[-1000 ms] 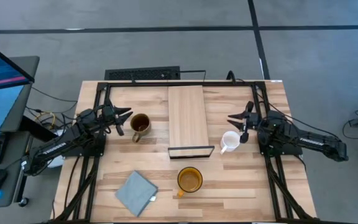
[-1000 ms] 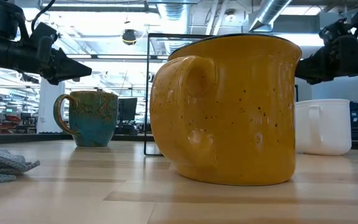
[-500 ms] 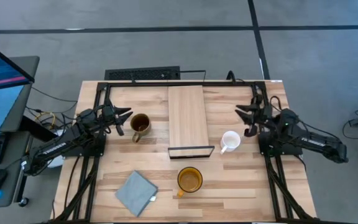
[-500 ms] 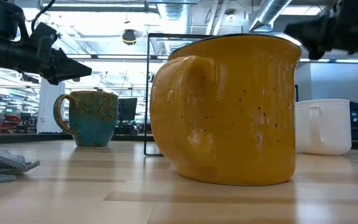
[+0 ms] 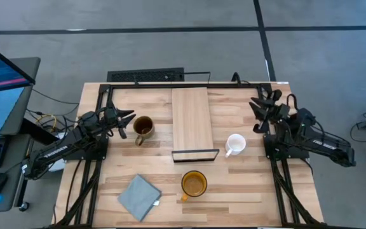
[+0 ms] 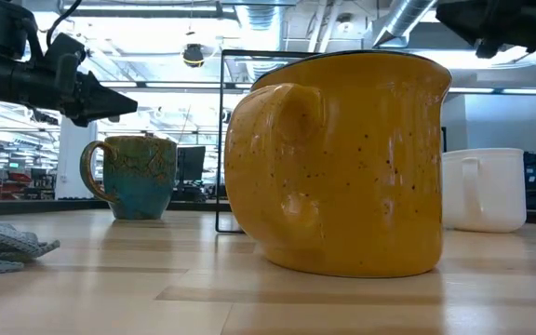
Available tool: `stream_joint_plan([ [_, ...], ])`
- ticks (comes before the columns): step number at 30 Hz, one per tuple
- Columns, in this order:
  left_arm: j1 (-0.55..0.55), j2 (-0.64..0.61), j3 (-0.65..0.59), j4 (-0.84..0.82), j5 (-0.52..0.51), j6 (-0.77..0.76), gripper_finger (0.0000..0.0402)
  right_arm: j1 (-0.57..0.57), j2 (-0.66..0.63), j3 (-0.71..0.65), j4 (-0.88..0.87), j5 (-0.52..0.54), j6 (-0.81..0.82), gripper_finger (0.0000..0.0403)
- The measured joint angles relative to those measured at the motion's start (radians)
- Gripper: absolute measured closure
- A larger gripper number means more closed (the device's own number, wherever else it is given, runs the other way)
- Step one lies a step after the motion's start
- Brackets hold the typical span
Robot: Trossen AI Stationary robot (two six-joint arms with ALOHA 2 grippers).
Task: Stack small to large cups/mugs on shelf
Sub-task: Put the mug on the shelf
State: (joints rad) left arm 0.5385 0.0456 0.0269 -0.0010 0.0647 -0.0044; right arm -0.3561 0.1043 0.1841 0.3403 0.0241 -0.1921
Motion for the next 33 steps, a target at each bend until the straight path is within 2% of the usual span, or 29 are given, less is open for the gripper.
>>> stream_joint_plan([
  [13,0.000,0.000,0.000,0.004,0.000,0.000,0.0310,0.000,0.000,0.000,-0.022,0.138,0.012,0.0284],
  [19,0.000,0.000,0.001,0.009,0.002,-0.138,0.0310,0.000,0.000,0.000,-0.026,0.164,0.060,0.0284],
  [23,-0.001,0.000,0.019,-0.004,0.006,-0.134,0.0310,0.000,0.000,0.000,-0.026,0.173,0.061,0.0284],
  [28,-0.001,0.017,0.100,-0.172,0.006,-0.131,0.0310,0.000,0.000,0.002,-0.026,0.213,0.061,0.0284],
  [33,-0.001,0.096,0.193,-0.310,0.005,-0.146,0.0310,0.000,0.000,0.002,-0.026,0.217,0.061,0.0284],
])
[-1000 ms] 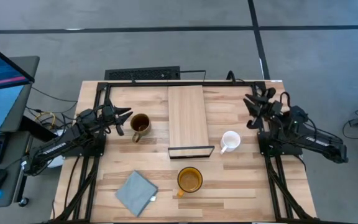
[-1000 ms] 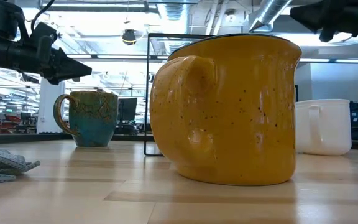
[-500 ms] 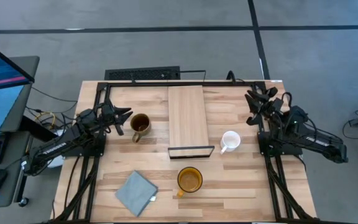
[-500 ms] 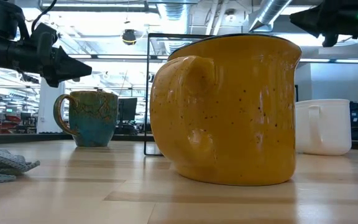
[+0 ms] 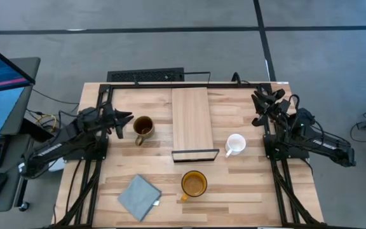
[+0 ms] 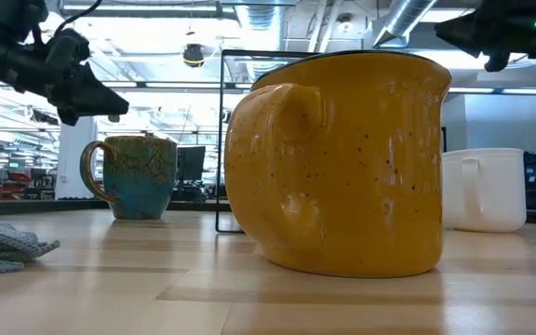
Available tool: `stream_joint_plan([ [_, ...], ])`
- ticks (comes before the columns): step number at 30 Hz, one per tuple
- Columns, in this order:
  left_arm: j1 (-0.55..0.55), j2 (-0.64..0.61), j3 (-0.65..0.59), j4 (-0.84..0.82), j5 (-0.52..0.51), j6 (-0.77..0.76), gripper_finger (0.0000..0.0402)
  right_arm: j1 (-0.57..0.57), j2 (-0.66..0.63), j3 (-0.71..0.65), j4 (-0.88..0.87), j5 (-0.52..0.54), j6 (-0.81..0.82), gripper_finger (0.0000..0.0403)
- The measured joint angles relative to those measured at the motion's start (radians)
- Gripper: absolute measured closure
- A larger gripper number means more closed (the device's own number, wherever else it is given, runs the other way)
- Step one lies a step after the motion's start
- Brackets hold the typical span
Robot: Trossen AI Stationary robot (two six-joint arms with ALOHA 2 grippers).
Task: Stack small to large cups/mugs on shelf
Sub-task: Put the mug on the shelf
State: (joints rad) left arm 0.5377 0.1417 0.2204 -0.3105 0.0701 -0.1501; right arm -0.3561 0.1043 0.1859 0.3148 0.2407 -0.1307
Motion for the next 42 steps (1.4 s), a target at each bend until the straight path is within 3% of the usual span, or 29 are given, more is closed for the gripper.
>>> stream_joint_plan([
  [9,0.000,0.261,0.104,0.002,0.000,-0.089,0.0310,0.000,0.000,0.000,0.000,0.001,0.000,0.0284],
  [23,0.000,0.639,0.254,-0.015,0.048,0.043,0.0310,0.000,0.000,0.000,-0.031,0.000,0.000,0.0284],
  [33,0.001,0.725,0.289,-0.030,0.020,0.086,0.0310,0.000,0.000,0.000,-0.075,0.000,0.001,0.0284],
  [42,0.001,0.724,0.317,-0.102,0.022,0.250,0.0310,0.000,0.000,0.000,-0.075,0.000,0.000,0.0284],
])
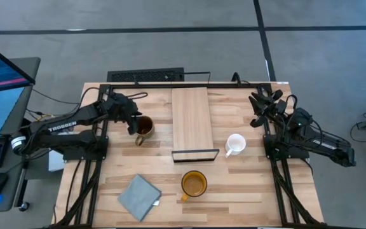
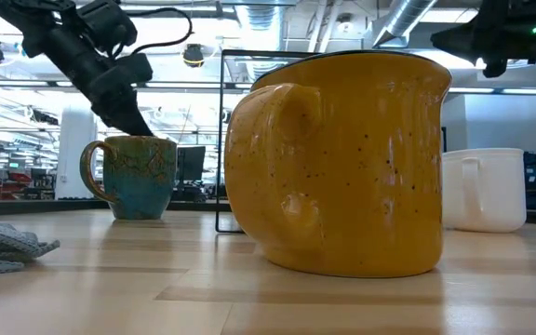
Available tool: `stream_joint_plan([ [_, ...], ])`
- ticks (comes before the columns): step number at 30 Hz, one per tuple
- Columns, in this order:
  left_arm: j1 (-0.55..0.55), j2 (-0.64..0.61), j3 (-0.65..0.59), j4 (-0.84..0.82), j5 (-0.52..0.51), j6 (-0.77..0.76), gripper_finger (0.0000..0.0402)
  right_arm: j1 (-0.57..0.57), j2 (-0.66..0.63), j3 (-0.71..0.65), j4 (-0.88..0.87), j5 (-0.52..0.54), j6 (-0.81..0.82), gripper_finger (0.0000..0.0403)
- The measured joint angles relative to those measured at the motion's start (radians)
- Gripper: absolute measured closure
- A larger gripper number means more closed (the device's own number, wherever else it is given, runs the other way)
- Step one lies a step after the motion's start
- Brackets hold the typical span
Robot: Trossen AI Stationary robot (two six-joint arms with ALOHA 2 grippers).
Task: Stack small to large cups/mugs on shelf
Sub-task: Put the mug on the shelf
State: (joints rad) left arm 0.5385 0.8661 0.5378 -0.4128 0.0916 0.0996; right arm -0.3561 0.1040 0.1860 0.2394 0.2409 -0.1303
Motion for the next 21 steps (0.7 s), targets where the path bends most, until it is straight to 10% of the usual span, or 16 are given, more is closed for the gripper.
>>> stream_joint_plan([
  [14,0.000,-0.003,0.138,-0.104,0.016,-0.117,0.0310,0.000,0.000,0.000,0.000,0.000,-0.035,0.0284],
  [21,-0.013,-0.003,0.316,-0.462,0.134,-0.507,0.0310,0.000,0.000,0.000,0.000,0.000,-0.035,0.0284],
])
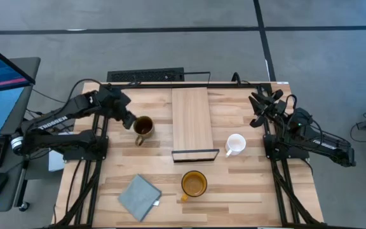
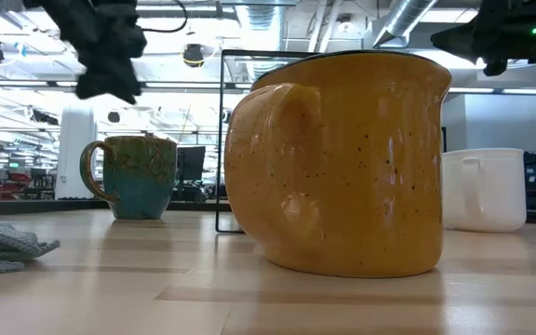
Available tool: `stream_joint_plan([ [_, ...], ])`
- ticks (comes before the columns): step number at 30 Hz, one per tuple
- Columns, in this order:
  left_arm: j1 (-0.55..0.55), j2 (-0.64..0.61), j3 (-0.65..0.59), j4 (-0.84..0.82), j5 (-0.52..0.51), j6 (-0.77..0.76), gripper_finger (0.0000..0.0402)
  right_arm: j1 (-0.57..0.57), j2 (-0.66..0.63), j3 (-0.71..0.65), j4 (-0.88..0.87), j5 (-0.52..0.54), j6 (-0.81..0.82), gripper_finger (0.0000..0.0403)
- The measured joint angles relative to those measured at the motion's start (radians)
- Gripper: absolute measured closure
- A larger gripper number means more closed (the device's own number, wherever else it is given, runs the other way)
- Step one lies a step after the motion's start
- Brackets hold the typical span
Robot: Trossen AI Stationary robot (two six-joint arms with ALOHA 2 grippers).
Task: Stack small to large cups/mugs on shelf
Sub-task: Put the mug on the shelf
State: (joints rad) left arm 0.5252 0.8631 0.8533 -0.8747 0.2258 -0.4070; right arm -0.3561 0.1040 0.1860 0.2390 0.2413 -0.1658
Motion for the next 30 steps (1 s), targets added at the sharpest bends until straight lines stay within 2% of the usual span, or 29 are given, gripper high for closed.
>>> stream_joint_plan([
  [5,-0.107,0.000,0.079,-0.203,0.010,-0.165,0.0310,0.000,0.000,0.000,0.000,0.000,-0.001,0.0284],
  [10,-0.248,0.001,0.102,-0.227,-0.011,-0.404,0.0310,0.000,0.000,0.000,0.000,0.013,-0.003,0.0284],
  [15,-0.394,0.039,0.102,-0.240,-0.138,-0.626,0.0310,0.000,0.000,0.000,-0.003,0.060,-0.003,0.0284],
  [19,-0.471,0.096,0.102,-0.235,-0.225,-0.747,0.0310,0.000,0.000,0.000,-0.004,0.079,-0.003,0.0284],
  [24,-0.516,0.197,0.102,-0.235,-0.275,-0.830,0.0310,0.000,0.000,0.000,-0.020,0.079,-0.002,0.0284],
  [30,-0.522,0.300,0.102,-0.234,-0.222,-0.808,0.0310,0.000,0.000,0.000,-0.040,0.079,-0.002,0.0284],
])
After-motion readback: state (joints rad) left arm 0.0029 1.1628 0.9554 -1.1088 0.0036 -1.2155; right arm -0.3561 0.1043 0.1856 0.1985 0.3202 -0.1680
